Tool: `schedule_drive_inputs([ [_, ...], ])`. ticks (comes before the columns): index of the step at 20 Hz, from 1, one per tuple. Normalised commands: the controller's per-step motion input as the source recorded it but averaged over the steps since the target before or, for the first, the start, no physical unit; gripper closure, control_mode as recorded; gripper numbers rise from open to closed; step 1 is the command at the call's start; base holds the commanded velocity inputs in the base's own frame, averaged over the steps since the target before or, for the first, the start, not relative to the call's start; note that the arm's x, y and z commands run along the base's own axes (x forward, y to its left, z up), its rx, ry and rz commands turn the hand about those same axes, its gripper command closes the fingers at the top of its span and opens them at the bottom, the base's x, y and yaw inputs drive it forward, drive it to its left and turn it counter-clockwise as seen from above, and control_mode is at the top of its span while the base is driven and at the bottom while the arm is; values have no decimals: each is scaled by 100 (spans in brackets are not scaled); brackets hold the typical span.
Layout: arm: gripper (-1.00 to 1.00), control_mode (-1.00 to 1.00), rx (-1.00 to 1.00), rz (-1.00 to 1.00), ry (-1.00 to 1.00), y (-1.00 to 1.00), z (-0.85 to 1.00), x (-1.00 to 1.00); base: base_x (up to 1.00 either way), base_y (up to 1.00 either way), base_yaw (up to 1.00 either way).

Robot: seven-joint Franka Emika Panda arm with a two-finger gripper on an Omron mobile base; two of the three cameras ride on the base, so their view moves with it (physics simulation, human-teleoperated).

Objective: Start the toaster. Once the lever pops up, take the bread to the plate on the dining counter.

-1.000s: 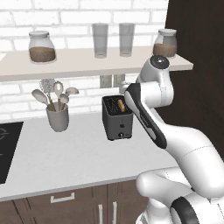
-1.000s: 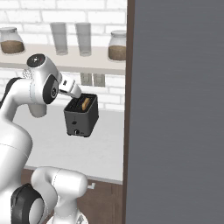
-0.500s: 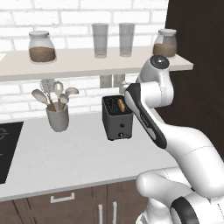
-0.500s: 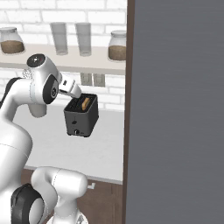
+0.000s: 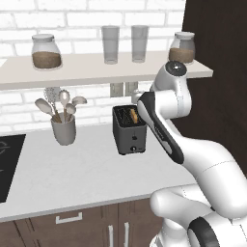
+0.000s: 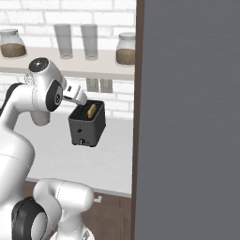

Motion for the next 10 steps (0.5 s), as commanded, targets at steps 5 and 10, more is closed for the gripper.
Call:
schedule_drive_inputs([
  [5,-100,-100,0,0,0,0,0,0,0,0,0],
  [10,-100,-100,0,0,0,0,0,0,0,0,0],
])
